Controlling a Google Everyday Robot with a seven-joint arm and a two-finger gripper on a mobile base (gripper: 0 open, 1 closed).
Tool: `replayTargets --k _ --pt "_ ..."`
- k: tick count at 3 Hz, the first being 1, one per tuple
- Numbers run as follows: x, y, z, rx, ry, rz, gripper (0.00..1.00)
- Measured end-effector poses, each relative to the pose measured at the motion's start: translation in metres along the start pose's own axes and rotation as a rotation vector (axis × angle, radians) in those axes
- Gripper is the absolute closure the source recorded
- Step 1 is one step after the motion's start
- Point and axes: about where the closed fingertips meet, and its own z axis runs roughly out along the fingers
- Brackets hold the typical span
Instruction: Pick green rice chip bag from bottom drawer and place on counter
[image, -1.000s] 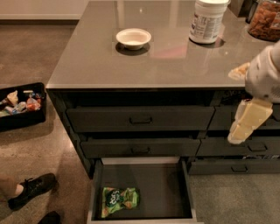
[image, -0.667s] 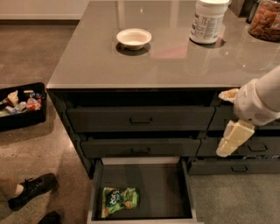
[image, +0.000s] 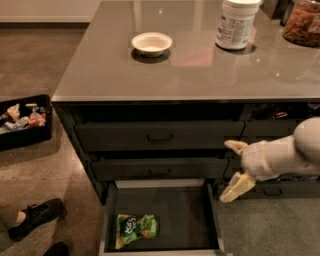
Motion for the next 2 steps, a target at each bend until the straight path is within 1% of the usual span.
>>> replayTargets --k 1,2 --pt "0.006 0.025 0.074 -0.028 -0.17 -0.057 0.0" --pt "0.001 0.052 0.158 -0.083 -0.285 -0.093 0.0"
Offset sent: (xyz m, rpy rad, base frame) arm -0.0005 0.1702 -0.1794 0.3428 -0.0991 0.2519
